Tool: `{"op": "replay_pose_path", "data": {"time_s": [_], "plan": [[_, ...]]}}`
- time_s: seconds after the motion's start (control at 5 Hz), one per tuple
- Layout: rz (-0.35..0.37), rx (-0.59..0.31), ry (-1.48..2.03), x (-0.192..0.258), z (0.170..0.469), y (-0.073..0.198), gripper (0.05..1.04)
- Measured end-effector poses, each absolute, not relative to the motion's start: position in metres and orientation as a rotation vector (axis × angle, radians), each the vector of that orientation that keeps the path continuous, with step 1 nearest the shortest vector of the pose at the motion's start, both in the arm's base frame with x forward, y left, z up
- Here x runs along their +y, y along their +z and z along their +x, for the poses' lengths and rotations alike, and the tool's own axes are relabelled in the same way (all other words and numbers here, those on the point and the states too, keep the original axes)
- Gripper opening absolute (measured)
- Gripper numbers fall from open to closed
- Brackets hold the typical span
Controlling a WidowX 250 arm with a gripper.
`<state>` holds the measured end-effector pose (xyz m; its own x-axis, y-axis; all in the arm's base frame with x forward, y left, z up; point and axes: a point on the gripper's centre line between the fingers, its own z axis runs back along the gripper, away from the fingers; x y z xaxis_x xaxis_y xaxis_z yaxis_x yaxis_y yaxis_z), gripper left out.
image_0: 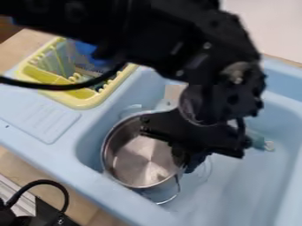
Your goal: Moved the silver pot and placed it in the lower right corner outside the sink
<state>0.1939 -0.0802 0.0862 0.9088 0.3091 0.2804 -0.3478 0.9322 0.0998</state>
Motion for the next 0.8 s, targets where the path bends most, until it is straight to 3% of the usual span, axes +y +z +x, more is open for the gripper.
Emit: {"op": "replay_pose_path", "data": {"time_s": [0.4,0.8], "plan": [[0.182,-0.31,0.326,-0.089,0.207,0.118,0.055],[0.18,-0.292,0.391,-0.076,0.207,0.148,0.055]]}}
